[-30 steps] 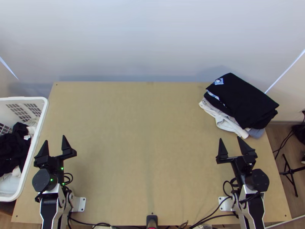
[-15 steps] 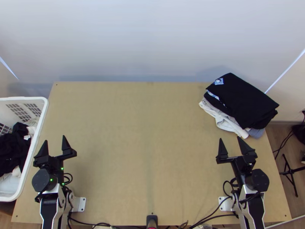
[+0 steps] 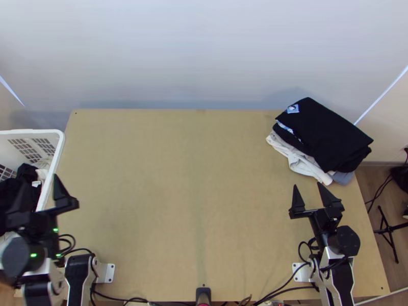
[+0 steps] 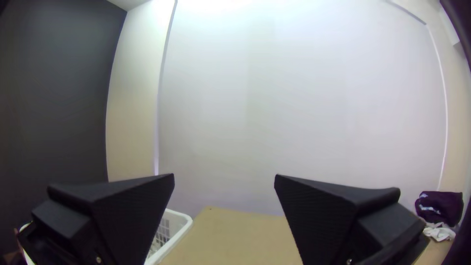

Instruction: Fold the t-shirt

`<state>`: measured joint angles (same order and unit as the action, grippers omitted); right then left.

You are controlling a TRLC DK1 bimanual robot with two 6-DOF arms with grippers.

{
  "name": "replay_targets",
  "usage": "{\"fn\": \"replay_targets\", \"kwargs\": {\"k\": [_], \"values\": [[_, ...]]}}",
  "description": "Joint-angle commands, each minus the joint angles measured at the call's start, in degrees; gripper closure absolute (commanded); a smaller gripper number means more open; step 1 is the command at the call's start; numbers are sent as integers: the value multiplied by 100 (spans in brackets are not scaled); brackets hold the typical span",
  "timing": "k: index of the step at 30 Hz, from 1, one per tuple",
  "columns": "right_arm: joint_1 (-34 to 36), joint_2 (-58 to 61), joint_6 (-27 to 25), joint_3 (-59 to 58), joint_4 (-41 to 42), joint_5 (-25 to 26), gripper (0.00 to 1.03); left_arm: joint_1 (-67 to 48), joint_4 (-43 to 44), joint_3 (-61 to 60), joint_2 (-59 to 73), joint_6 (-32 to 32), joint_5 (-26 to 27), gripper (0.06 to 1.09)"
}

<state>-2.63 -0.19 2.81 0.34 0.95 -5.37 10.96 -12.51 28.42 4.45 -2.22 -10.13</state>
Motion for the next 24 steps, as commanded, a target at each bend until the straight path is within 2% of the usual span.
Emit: {"fn": "replay_targets", "kwargs": {"k": [1, 5, 8, 10, 13, 14, 24], "values": [[0, 1, 0, 1, 2, 0, 4, 354, -717, 2334, 1673, -297, -288, 10], [0, 1, 0, 1, 2, 0, 4, 1119, -1192, 3617, 2930, -244, -481, 10], [0, 1, 0, 1, 2, 0, 4, 1971, -1350, 4066, 3563, -139, -244, 10], [0, 1, 0, 1, 2, 0, 4, 2657, -1535, 4277, 4020, -121, 222, 10], [0, 1, 0, 1, 2, 0, 4, 3949, -2150, 4760, 4996, -165, 1409, 10], [0, 1, 0, 1, 2, 0, 4, 4116, -2379, 4936, 5374, -165, 1558, 10], [0, 1, 0, 1, 2, 0, 4, 4916, -3099, 6122, 8467, 582, 1567, 10]]}}
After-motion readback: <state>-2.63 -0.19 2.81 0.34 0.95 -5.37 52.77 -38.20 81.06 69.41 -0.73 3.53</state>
